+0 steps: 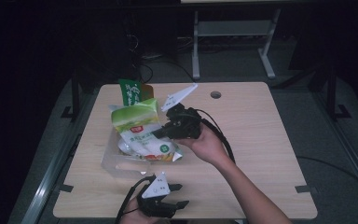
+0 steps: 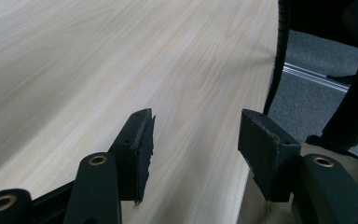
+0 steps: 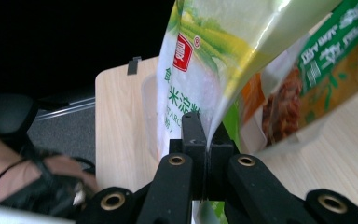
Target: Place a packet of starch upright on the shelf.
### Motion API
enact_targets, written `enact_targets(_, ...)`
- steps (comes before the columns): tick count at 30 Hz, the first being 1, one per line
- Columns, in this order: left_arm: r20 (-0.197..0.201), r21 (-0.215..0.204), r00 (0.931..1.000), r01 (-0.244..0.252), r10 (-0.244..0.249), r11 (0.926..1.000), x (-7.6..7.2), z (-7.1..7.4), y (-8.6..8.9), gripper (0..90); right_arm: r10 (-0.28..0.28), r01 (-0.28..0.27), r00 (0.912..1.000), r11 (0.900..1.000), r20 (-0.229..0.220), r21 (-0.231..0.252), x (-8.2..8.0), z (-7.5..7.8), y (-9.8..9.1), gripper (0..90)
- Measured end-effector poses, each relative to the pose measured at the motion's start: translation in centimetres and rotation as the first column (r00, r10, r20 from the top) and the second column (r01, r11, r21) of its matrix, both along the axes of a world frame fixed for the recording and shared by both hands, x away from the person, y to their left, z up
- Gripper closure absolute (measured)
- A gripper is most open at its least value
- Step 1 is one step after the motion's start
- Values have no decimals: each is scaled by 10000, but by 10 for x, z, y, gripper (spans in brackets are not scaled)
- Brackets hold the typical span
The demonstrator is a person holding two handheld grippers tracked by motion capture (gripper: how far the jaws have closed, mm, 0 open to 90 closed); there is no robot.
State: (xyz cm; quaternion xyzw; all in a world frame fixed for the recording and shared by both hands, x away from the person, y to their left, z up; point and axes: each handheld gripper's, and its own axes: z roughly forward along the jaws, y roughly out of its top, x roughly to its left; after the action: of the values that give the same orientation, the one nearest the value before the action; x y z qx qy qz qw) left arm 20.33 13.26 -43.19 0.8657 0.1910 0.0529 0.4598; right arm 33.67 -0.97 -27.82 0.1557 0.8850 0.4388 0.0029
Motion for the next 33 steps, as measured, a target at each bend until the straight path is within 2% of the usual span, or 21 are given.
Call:
enact_targets(7, 55, -115, 10000, 62, -62, 9999, 0, 0, 1, 447, 330, -330, 9994, 9994, -38, -66, 8, -1, 38, 896)
enact_targets(12, 64, -117, 10000, -15, 16, 9999, -1, 0, 3, 439, 687, -690, 9974, 9975, -196, -158, 15, -11, 68, 896)
enact_targets(15, 30, -128, 10000, -19, 19, 9999, -1, 0, 3, 438, 801, -805, 9965, 9966, -234, -191, 16, -14, 77, 896)
enact_targets(16, 48, -122, 10000, -3, 4, 9999, 0, 0, 3, 438, 867, -877, 9955, 9958, -372, -254, 18, -18, 85, 896)
enact_targets(20, -35, -93, 10000, -12, 12, 10000, -1, -1, 3, 440, 1023, -1039, 9933, 9942, -529, -275, 21, -26, 97, 896)
enact_targets(25, -58, -94, 10000, 6, -6, 10000, -1, -2, 3, 442, 1286, -1296, 9882, 9915, -832, -67, 24, -36, 112, 896)
enact_targets(28, -79, -105, 9999, 67, -68, 9999, -2, -3, 3, 445, 1354, -1387, 9873, 9897, -828, -356, 25, -47, 119, 896)
enact_targets(29, 23, -66, 9999, 128, -128, 9999, -1, -2, 3, 445, 1354, -1387, 9873, 9897, -828, -356, 25, -47, 119, 896)
enact_targets(33, -50, -15, 9999, 105, -105, 9999, -2, -2, 3, 446, 1299, -1338, 9872, 9903, -929, -380, 25, -61, 119, 895)
